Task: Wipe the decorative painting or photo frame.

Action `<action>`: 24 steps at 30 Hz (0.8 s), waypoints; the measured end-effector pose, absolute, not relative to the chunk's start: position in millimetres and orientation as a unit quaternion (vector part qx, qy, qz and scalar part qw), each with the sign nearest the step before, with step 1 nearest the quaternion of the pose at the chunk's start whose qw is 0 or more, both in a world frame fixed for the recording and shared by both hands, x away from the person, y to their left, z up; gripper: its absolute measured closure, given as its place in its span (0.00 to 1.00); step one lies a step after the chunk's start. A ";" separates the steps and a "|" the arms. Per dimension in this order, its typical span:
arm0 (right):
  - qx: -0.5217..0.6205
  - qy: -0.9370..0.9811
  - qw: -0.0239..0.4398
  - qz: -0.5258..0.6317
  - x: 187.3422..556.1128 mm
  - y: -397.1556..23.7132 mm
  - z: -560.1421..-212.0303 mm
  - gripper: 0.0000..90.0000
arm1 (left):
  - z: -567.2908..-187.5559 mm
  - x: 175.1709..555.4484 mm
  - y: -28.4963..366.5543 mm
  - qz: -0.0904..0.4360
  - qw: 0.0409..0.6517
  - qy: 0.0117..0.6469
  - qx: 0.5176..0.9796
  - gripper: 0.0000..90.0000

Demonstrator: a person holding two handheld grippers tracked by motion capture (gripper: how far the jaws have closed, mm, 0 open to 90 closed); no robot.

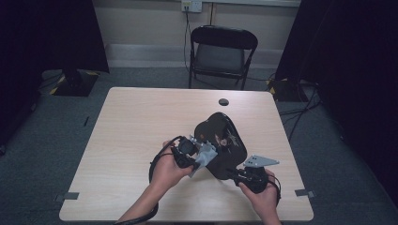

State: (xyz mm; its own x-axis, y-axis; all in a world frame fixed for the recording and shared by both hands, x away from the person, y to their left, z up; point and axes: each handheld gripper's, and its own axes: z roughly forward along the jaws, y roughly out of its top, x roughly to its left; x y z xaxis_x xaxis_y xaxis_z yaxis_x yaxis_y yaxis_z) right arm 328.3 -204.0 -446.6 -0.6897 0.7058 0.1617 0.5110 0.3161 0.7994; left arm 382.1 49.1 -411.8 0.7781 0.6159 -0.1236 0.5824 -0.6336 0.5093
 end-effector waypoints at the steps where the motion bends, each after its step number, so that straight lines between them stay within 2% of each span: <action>1: 0.378 0.804 0.109 0.446 328.3 -204.0 -446.7 0.87 | -415.1 381.9 48.9 0.029 0.266 0.329 0.905 0.87; 12: 0.378 0.804 0.109 0.446 328.2 -203.9 -446.7 0.87 | -445.1 374.4 45.3 0.008 0.244 0.329 0.912 0.87; 24: 0.378 0.804 0.109 0.446 328.3 -203.7 -446.7 0.86 | -450.5 364.9 52.4 -0.002 0.234 0.330 0.914 0.87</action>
